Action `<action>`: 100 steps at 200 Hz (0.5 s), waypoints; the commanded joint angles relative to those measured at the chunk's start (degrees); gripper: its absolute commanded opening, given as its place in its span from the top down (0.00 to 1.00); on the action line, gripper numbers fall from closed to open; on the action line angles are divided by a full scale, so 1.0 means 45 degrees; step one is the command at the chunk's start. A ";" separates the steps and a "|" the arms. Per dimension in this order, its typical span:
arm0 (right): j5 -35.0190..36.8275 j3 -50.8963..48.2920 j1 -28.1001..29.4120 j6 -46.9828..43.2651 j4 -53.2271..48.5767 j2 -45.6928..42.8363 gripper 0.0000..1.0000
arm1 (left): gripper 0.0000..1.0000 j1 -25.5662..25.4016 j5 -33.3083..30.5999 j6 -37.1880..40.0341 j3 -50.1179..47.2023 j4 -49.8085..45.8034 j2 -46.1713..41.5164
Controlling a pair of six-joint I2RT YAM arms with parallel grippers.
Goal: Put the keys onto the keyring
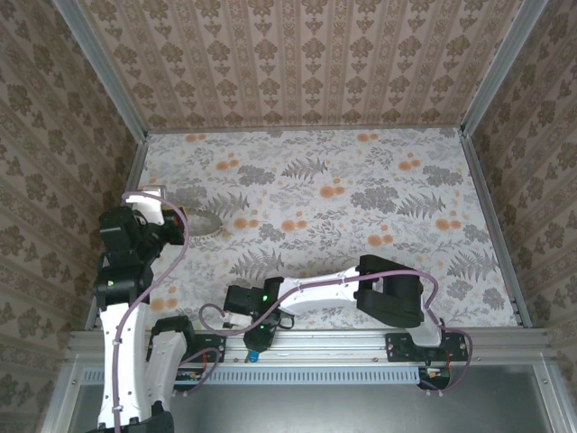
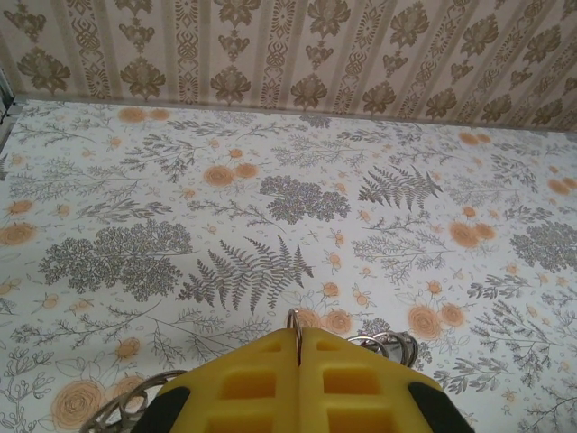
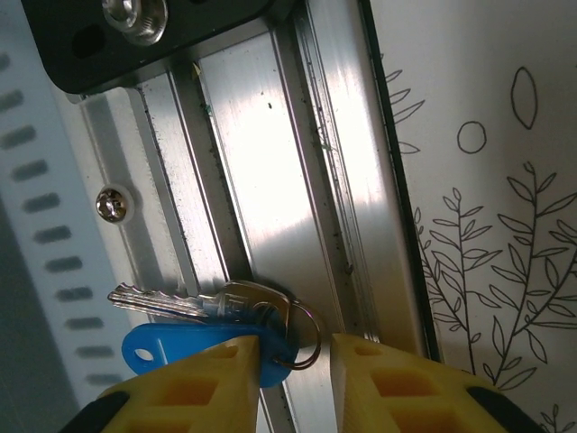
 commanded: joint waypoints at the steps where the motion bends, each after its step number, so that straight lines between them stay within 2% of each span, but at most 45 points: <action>1: -0.0001 0.0388 0.0093 0.0080 -0.0487 0.0356 0.74 | 1.00 0.0177 0.0361 -0.0182 -0.0025 0.0506 -0.0121; 68: 0.0113 0.0632 0.0054 -0.0045 -0.0598 0.0526 0.81 | 1.00 0.0356 0.0606 -0.0210 -0.0049 0.0598 -0.0097; 100: 0.0194 0.0521 0.0001 -0.0106 -0.0550 0.0345 0.90 | 1.00 0.0462 0.0730 -0.0238 -0.0043 0.0620 -0.0099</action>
